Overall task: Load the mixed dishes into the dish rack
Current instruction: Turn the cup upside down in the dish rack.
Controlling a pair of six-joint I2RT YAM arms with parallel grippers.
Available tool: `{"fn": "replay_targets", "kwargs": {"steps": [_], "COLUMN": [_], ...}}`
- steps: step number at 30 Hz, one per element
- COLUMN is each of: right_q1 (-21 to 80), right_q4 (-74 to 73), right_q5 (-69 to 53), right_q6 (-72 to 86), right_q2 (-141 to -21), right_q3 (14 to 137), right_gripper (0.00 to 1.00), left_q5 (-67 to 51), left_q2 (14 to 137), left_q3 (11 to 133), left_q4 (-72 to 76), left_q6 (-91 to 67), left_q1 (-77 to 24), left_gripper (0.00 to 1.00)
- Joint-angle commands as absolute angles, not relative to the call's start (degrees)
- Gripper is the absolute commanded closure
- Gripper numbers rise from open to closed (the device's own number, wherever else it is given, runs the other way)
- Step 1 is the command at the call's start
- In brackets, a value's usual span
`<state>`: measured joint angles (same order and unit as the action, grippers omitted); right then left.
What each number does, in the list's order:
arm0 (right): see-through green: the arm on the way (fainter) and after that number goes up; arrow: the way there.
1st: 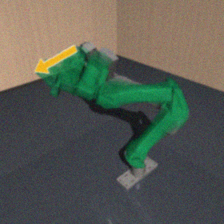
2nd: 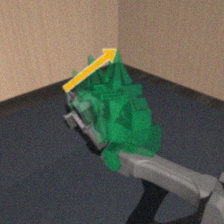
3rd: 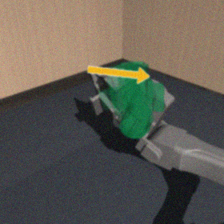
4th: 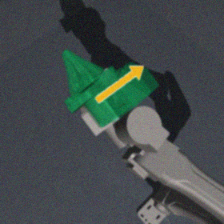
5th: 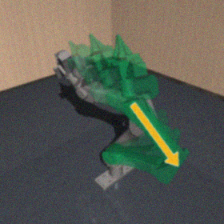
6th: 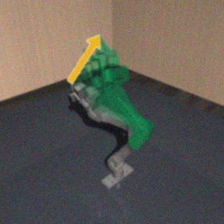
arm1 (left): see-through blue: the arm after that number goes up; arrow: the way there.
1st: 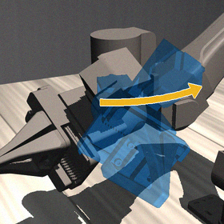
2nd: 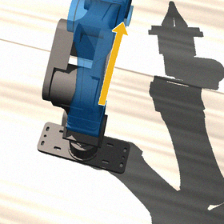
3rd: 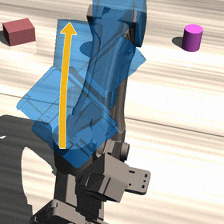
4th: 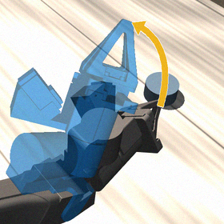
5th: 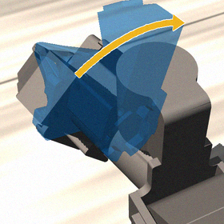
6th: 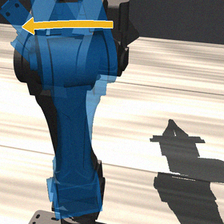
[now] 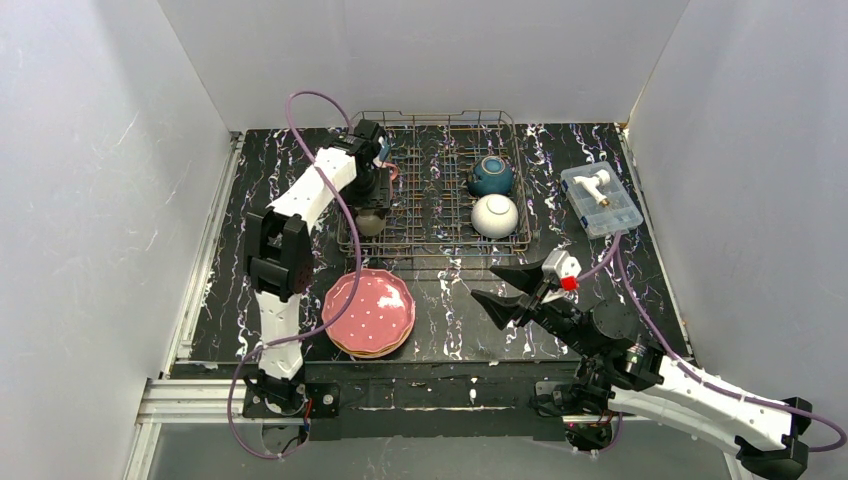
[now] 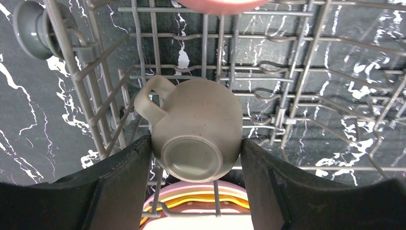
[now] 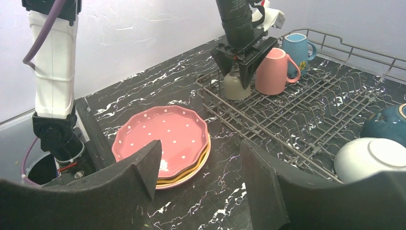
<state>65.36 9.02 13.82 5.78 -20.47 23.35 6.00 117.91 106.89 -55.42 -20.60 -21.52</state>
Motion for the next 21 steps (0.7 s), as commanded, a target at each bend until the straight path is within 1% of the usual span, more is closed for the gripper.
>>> {"fn": "replay_targets", "kwargs": {"steps": [1,9,19,20,21], "right_q1": [65.3,65.3,65.3,65.3,65.3], "right_q4": [12.1,12.81,14.2,14.35,14.48], "right_q5": [14.64,14.41,14.27,14.23,14.16], "right_q6": [5.54,6.06,5.71,5.73,5.73], "right_q2": [-20.82,-22.81,-26.3,-26.55,-26.81], "right_q3": [22.46,22.23,22.68,22.7,22.76], "right_gripper": [0.3,0.27,0.21,0.21,0.2], "left_q5": [10.16,10.72,12.33,12.58,12.57], "left_q2": [119.19,122.69,124.2,124.23,124.22], "left_q3": [109.4,110.68,111.71,111.67,111.63], "left_q4": [-56.36,-56.34,-56.35,-56.34,-56.34], "left_q6": [-20.92,-21.18,-20.86,-20.84,-20.9], "left_q1": [-21.33,-21.35,-21.3,-21.34,-21.3], "left_gripper": [1.0,1.0,1.0,0.98,0.94]}}
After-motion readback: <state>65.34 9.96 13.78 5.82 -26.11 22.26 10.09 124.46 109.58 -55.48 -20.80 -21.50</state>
